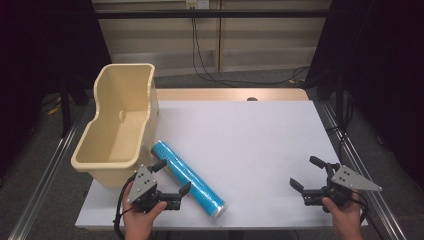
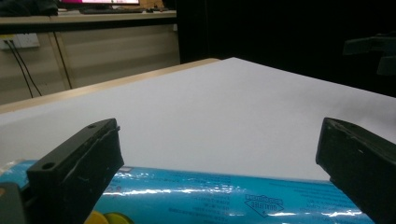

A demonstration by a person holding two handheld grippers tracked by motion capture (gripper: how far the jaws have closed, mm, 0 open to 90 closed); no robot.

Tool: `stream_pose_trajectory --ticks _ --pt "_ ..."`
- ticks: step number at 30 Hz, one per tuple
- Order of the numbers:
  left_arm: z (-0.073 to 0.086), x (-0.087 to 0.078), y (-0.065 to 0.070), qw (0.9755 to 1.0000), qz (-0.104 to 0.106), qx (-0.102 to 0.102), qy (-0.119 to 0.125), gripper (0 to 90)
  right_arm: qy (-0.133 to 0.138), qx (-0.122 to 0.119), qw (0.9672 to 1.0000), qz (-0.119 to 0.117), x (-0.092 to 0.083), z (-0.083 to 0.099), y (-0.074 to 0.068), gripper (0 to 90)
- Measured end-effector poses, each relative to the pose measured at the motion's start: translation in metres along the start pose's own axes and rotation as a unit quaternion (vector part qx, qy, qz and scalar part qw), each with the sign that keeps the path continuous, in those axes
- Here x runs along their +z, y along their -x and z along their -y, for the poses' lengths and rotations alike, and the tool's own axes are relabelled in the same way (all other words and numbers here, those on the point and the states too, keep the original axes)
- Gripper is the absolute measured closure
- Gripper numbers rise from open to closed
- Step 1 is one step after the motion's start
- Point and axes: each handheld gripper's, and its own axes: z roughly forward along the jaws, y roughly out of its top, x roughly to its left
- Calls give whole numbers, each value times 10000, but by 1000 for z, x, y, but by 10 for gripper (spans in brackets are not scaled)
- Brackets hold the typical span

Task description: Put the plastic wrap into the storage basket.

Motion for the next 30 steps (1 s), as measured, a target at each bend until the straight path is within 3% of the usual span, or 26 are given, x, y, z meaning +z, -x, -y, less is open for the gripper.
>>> stream_pose_trajectory --ticks 4,9,15,18,21,22,23,24,25,27,28,29,30 --pt "0 2 1 9997 -43 -173 -181 0 -13 -7 10000 16 0 0 0 0" --pt "-3 4 1 9992 -3 -221 -321 0 -7 -15 10000 4 -1 0 0 0" --pt "-11 10 2 9972 -205 -336 -632 0 9 8 10000 4 -1 -1 0 0" --pt "-13 17 2 9921 -252 -587 -1083 0 -5 -12 10000 12 -1 -1 0 1" --pt "-13 23 1 9846 -362 -727 -1545 0 4 13 10000 7 -1 -1 0 3" --pt "-13 23 1 9846 -362 -727 -1545 0 7 8 10000 8 -1 -2 0 4" --pt "-13 25 0 9822 -362 -801 -1659 0 7 8 10000 8 -1 -2 0 4" --pt "-15 28 -1 9773 -403 -950 -1851 0 -2 -1 10000 14 -1 -2 0 3" --pt "-15 28 -1 9773 -403 -950 -1851 0 -2 -1 10000 14 -1 -2 0 3" --pt "-19 31 -4 9668 -533 -1156 -2215 0 -15 -4 10000 14 -1 -1 1 4" --pt "-19 31 -4 9668 -533 -1156 -2215 0 -15 -4 10000 14 -1 -1 1 4" --pt "-19 32 -5 9624 -578 -1278 -2327 0 -24 -3 10000 17 -1 -1 1 4" --pt "-21 34 -6 9559 -682 -1437 -2471 0 -5 -6 10000 5 -1 -2 1 4"
